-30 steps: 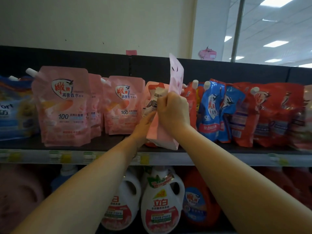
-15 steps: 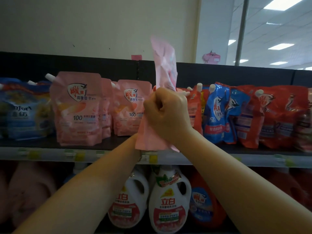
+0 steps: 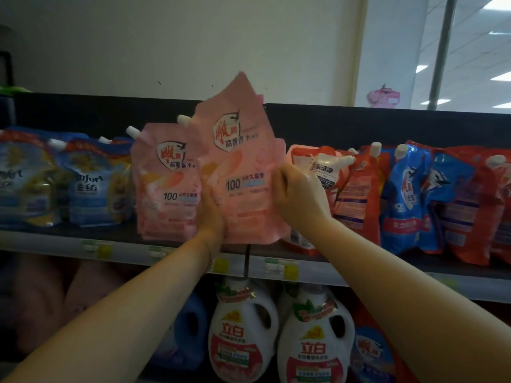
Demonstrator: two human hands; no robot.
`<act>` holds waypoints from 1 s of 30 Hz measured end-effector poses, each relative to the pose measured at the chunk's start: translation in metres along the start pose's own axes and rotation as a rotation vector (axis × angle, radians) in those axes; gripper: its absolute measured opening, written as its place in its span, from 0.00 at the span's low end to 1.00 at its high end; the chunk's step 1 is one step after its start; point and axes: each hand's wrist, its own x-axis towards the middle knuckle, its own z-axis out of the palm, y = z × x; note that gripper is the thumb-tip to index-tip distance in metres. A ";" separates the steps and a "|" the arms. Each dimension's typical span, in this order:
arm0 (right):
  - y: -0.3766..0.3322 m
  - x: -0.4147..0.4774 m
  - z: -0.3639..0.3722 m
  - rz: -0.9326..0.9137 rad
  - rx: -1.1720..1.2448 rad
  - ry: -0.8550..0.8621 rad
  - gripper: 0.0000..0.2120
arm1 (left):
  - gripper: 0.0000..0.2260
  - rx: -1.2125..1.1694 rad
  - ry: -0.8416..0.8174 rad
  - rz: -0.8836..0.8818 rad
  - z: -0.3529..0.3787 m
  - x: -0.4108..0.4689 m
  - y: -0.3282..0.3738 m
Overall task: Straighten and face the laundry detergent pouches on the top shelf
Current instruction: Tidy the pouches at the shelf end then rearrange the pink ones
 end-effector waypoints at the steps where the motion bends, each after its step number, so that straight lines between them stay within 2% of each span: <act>1: 0.007 0.001 0.006 0.164 0.085 -0.033 0.09 | 0.22 0.113 0.074 0.073 -0.001 0.000 0.000; 2: 0.012 0.002 0.013 0.306 0.190 -0.041 0.07 | 0.18 0.237 0.117 0.134 -0.002 0.001 -0.001; 4: 0.019 0.005 0.033 0.459 0.305 -0.044 0.08 | 0.13 0.389 0.112 0.225 -0.001 0.003 -0.006; 7: 0.027 0.010 0.058 0.544 0.336 -0.076 0.21 | 0.15 0.405 0.052 0.276 0.001 0.016 -0.015; 9: 0.038 0.011 0.069 0.588 0.395 -0.078 0.25 | 0.11 0.413 0.021 0.313 0.002 0.030 -0.015; 11: 0.052 0.009 0.079 0.647 0.442 -0.093 0.24 | 0.07 0.478 -0.111 0.323 0.003 0.043 -0.013; 13: 0.062 0.003 0.088 0.679 0.438 -0.173 0.26 | 0.05 0.676 -0.306 0.190 0.000 0.055 -0.013; 14: 0.066 0.000 0.092 0.661 0.438 -0.228 0.30 | 0.09 0.753 -0.411 0.098 -0.004 0.061 -0.016; 16: 0.071 -0.005 0.100 0.567 0.329 -0.311 0.38 | 0.27 0.928 -0.530 -0.003 -0.010 0.072 -0.022; 18: 0.074 -0.006 0.105 0.481 0.142 -0.315 0.40 | 0.41 1.116 -0.494 0.002 -0.010 0.080 -0.026; 20: 0.072 -0.011 0.106 0.426 -0.029 -0.292 0.37 | 0.45 1.252 -0.386 0.085 -0.008 0.084 -0.030; 22: 0.068 -0.016 0.106 0.342 -0.167 -0.280 0.30 | 0.43 1.313 -0.257 0.159 -0.003 0.082 -0.032; 24: 0.066 -0.021 0.103 0.275 -0.220 -0.295 0.22 | 0.39 1.387 -0.167 0.248 0.001 0.074 -0.035; 27: 0.065 -0.023 0.085 0.217 -0.253 -0.279 0.09 | 0.38 1.529 -0.070 0.496 0.005 0.064 -0.041; 29: 0.066 -0.023 0.070 0.186 -0.281 -0.222 0.06 | 0.28 1.470 -0.069 0.641 0.009 0.060 -0.040; 30: 0.066 -0.023 0.063 0.179 -0.280 -0.197 0.06 | 0.22 1.387 -0.113 0.642 0.013 0.059 -0.039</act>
